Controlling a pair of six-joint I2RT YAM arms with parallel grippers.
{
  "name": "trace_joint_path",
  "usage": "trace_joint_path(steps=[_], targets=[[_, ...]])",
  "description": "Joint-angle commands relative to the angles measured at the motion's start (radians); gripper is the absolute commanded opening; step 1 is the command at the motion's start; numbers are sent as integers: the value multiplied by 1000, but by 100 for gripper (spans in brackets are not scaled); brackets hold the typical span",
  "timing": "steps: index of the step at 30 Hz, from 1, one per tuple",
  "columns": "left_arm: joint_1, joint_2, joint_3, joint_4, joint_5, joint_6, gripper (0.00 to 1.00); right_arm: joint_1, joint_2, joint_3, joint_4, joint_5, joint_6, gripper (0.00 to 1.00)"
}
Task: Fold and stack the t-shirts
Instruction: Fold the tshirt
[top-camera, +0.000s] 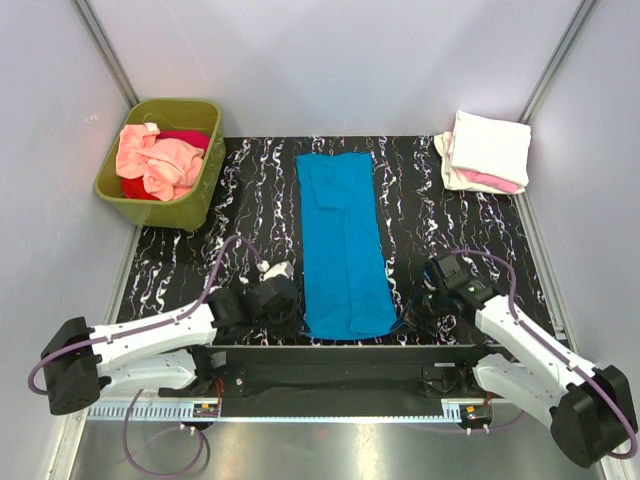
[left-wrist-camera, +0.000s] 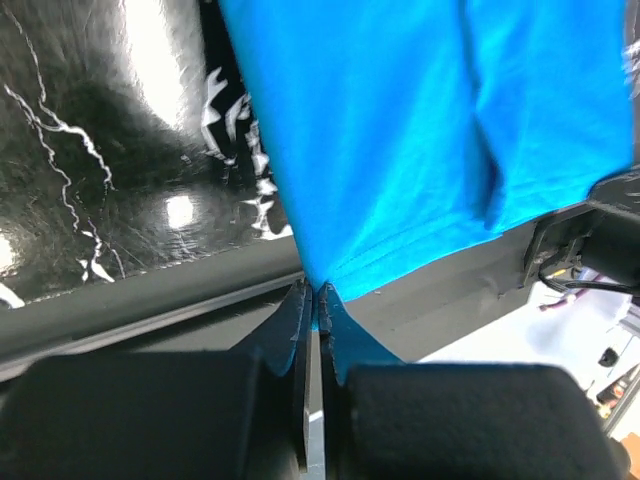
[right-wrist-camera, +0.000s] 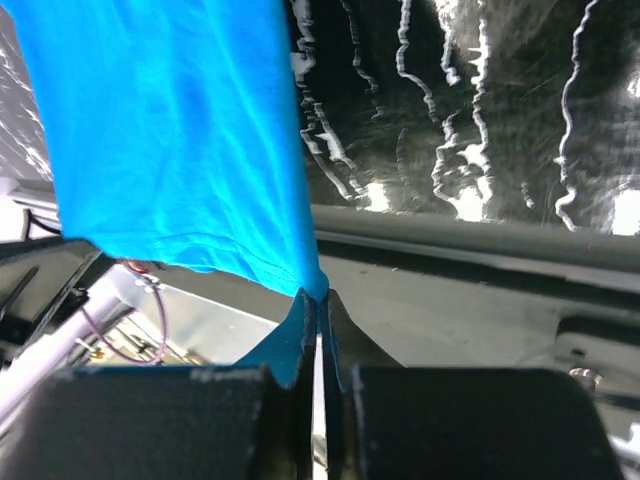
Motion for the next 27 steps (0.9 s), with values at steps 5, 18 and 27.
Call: trace_joint_path(steps=[5, 18, 27], targets=[[120, 78, 298, -186, -81, 182, 4, 6, 144, 290, -43, 114, -32, 0], [485, 433, 751, -235, 70, 558, 5, -120, 694, 878, -33, 224, -273, 0], [611, 696, 973, -224, 200, 645, 4, -164, 947, 1121, -59, 213, -328, 0]])
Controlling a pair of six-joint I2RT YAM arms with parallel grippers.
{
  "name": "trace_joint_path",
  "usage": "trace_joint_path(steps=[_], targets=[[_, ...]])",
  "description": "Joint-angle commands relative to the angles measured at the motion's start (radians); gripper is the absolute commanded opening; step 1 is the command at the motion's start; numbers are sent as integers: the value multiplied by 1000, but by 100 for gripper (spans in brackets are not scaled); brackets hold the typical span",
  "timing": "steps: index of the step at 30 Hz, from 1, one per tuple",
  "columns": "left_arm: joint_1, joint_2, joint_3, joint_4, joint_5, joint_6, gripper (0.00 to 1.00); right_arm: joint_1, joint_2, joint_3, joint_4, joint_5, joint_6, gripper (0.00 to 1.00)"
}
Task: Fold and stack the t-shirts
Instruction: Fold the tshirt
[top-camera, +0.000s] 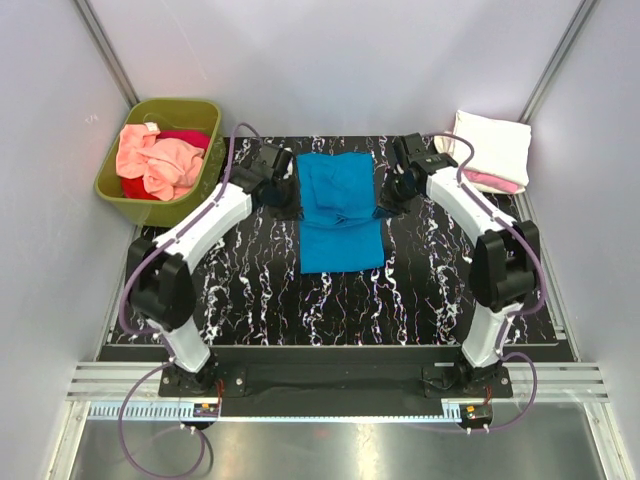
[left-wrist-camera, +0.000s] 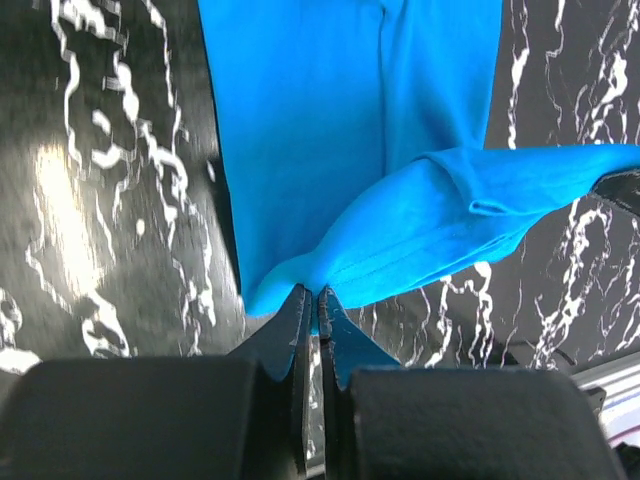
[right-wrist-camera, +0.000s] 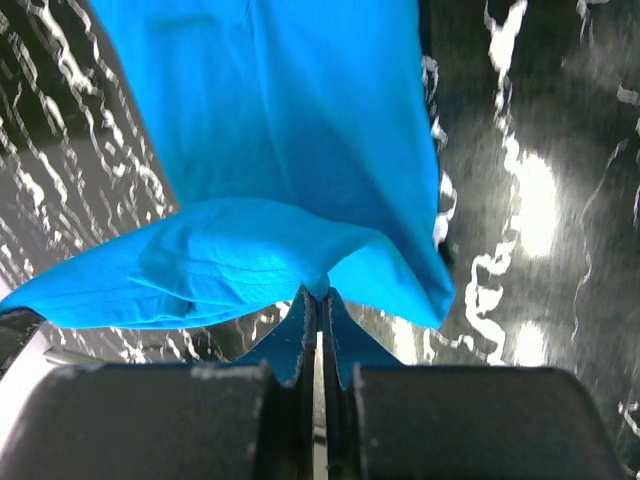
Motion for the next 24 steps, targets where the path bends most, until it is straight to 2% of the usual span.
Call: trace_joint_path(steps=[1, 9, 20, 24], targets=[[39, 83, 113, 15, 97, 79, 4, -23, 53, 96, -22, 16, -44, 0], [88, 241, 238, 0, 145, 107, 4, -51, 191, 212, -22, -10, -59, 0], [109, 382, 318, -1, 168, 110, 6, -61, 330, 260, 27, -56, -59, 0], [131, 457, 376, -20, 179, 110, 13, -83, 398, 349, 38, -94, -59, 0]])
